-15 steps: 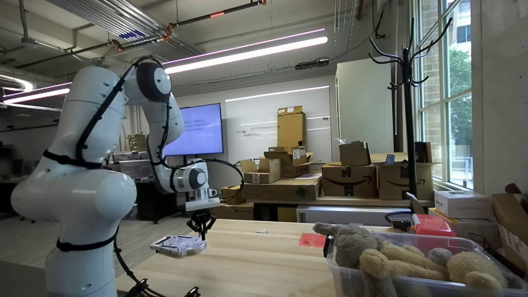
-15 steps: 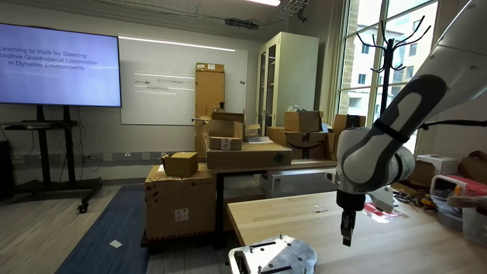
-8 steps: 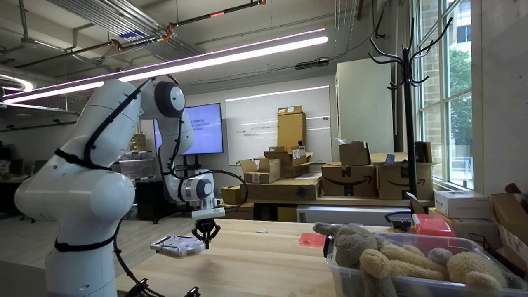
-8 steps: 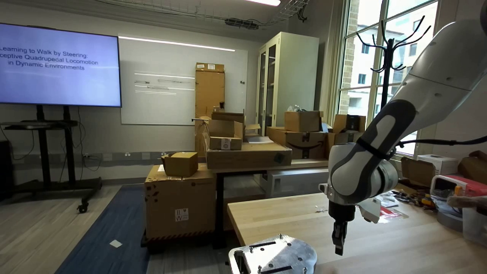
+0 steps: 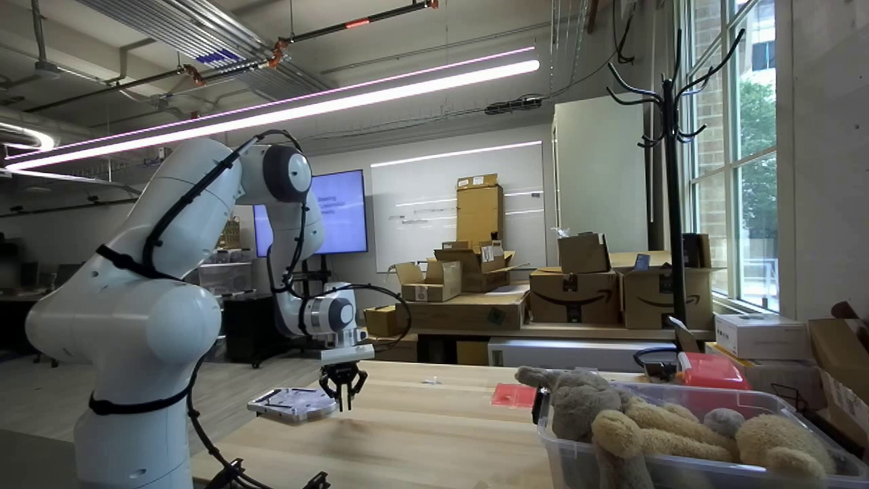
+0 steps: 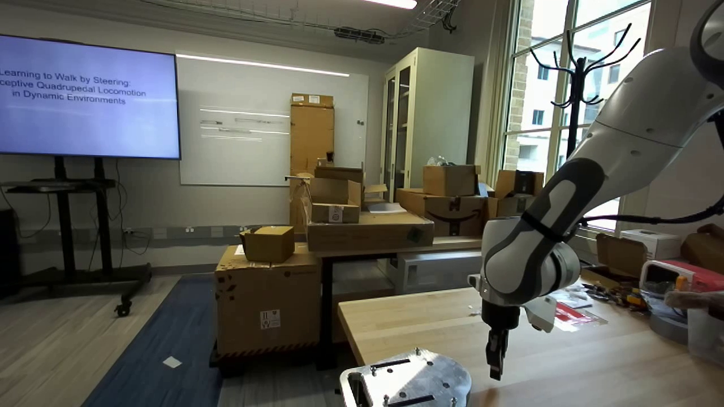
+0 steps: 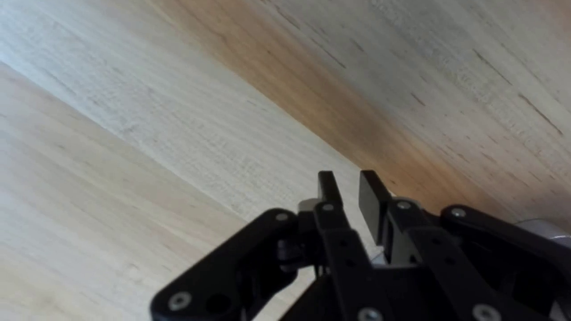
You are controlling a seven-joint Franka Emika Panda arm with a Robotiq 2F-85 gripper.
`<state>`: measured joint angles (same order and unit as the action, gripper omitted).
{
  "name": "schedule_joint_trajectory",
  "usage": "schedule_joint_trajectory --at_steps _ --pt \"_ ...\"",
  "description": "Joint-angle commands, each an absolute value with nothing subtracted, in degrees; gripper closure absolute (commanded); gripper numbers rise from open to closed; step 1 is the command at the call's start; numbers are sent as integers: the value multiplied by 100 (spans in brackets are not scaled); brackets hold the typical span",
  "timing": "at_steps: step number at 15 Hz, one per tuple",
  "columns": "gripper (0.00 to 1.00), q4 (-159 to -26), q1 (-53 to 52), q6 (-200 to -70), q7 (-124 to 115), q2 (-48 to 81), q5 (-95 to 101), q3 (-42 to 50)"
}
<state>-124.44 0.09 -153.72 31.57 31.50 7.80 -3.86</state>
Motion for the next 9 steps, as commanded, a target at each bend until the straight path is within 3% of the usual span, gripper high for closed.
schedule_joint_trajectory --at_steps 1,7,9 --pt "47 -12308 154 -15286 3096 3175 976 -470" --pt "2 -12320 191 -15303 3106 3153 1073 -456" --pt "0 -12332 194 -15314 3103 3150 1081 -454"
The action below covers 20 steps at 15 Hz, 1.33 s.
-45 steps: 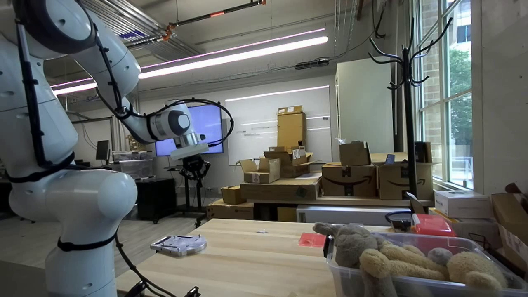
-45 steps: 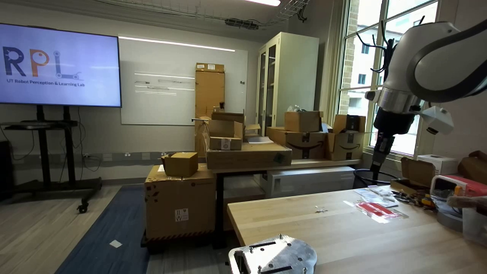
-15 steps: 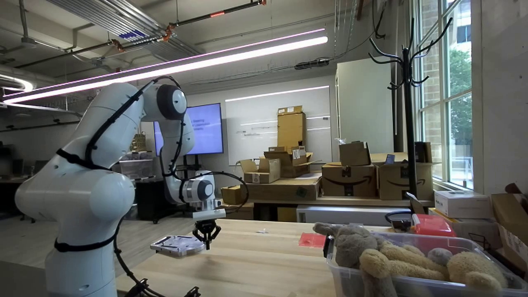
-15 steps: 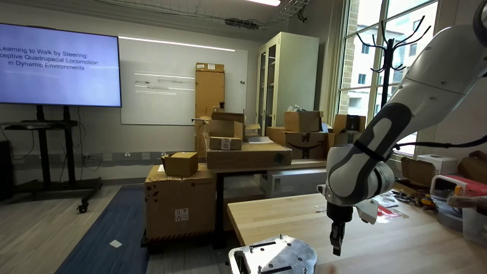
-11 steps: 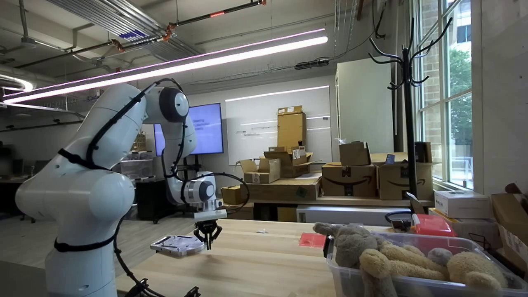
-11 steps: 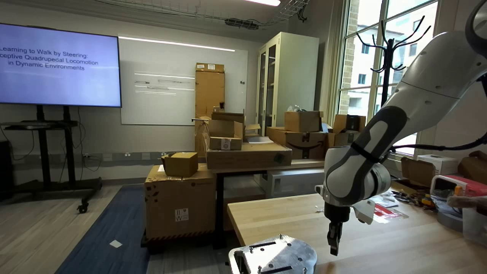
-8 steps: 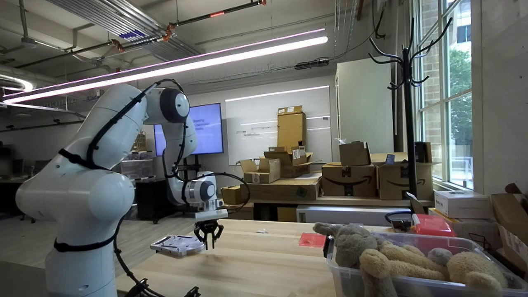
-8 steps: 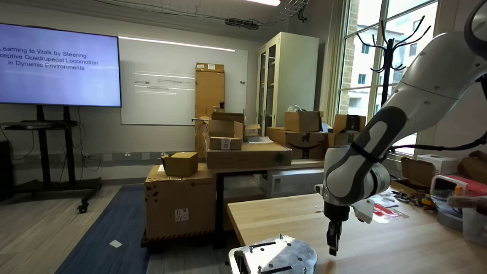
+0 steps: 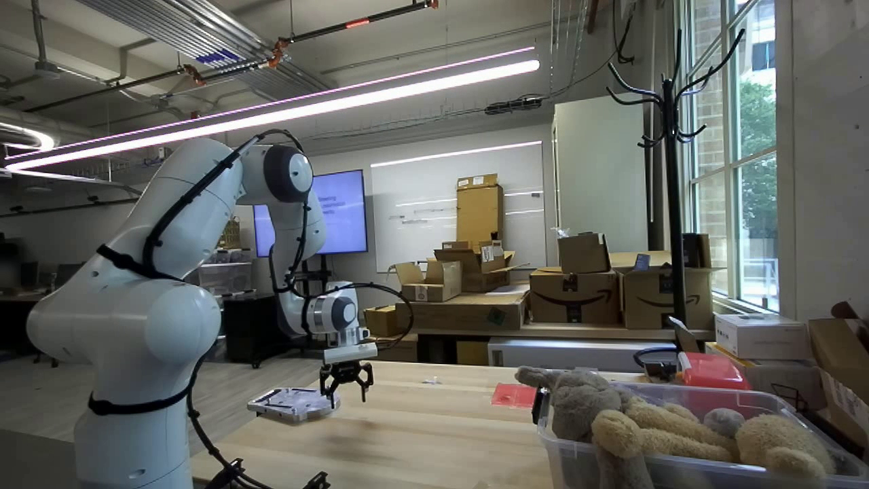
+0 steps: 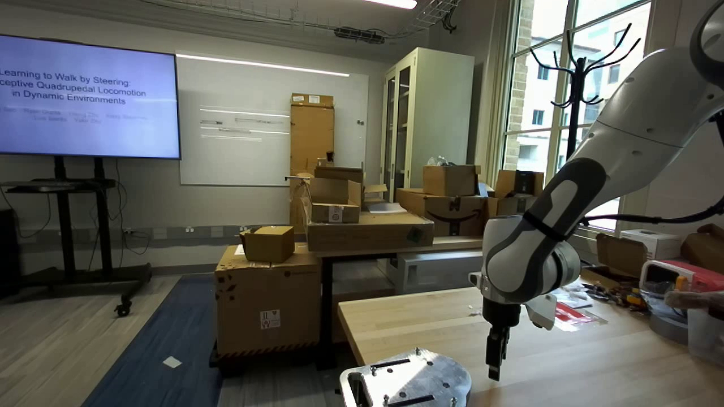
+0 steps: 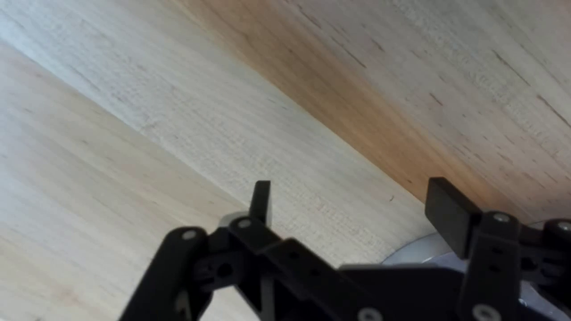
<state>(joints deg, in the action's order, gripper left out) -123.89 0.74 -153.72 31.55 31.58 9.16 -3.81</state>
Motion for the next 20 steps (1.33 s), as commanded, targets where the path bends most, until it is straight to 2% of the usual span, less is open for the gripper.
schedule_joint_trajectory --at_steps 1,6,10,20 --pt "0 -12342 194 -15320 3098 3148 1085 -452" --pt "0 -12488 87 -15373 2966 3011 1322 -305" --pt "0 -12909 17 -15396 2833 2425 1651 -186" --pt "0 -14300 58 -14877 2806 -387 1338 -252"
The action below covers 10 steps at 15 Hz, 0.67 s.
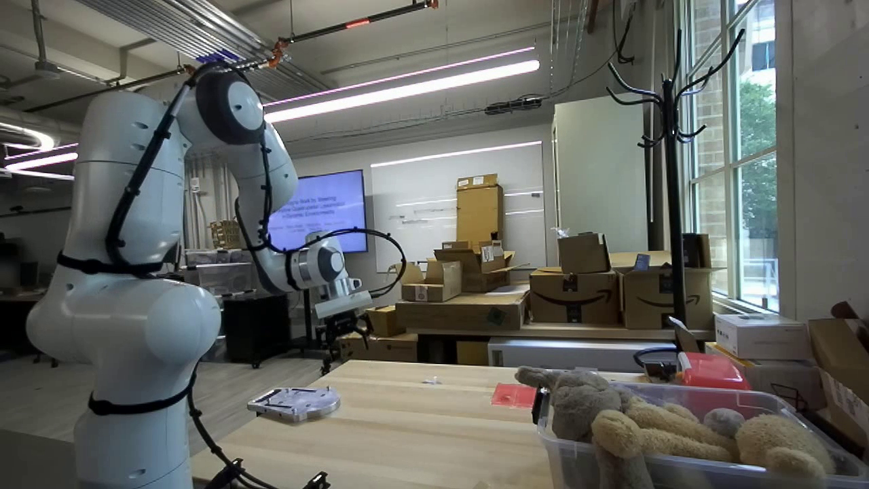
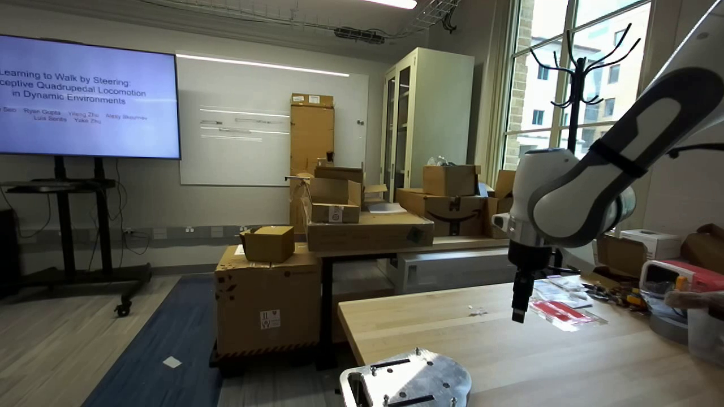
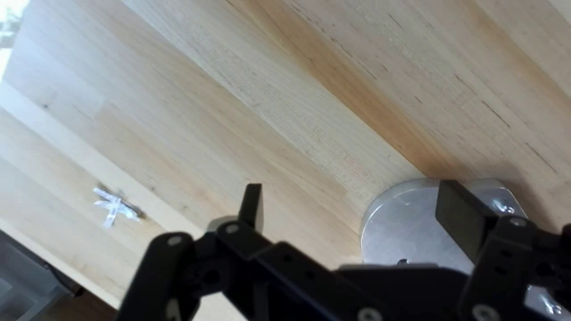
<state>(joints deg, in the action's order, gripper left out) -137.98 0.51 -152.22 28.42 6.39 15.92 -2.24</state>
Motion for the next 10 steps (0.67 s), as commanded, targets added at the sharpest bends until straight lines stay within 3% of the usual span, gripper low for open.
schedule_joint_trajectory --at_steps 1,10 --pt "0 -14353 40 -14710 2808 -664 1194 -213" --pt "0 -14331 148 -13045 2672 -2041 781 533"
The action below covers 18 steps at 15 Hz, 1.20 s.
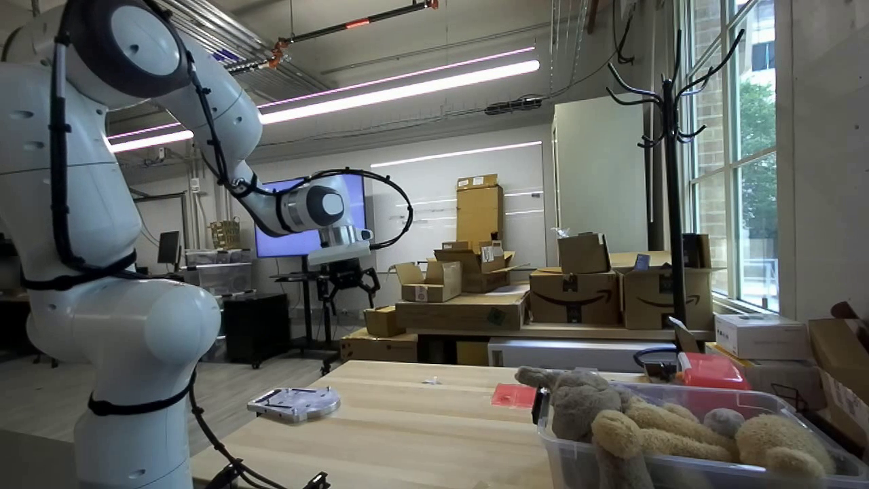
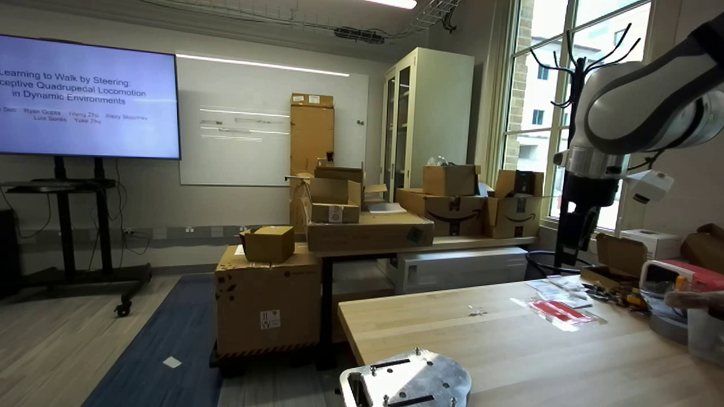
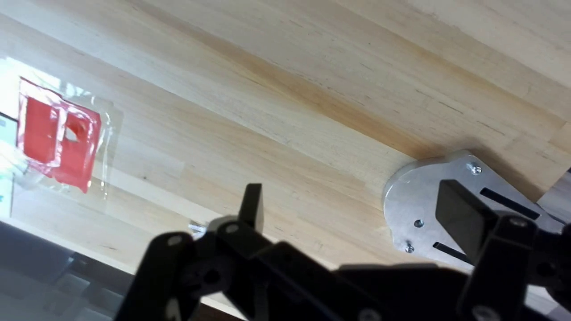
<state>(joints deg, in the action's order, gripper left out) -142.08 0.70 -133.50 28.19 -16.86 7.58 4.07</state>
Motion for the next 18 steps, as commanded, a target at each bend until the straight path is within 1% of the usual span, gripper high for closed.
schedule_joint_trajectory --at_steps 1,5,13,14,18 --pt "0 -14358 152 -12973 2672 -2122 771 604" --pt "0 -14540 123 -12793 2548 -2533 633 764" --pt "0 -14950 188 -12650 2294 -3308 830 743" --pt "0 -14817 73 -12822 2445 -3004 724 821" --pt "0 -14908 72 -12755 2410 -3192 731 825"
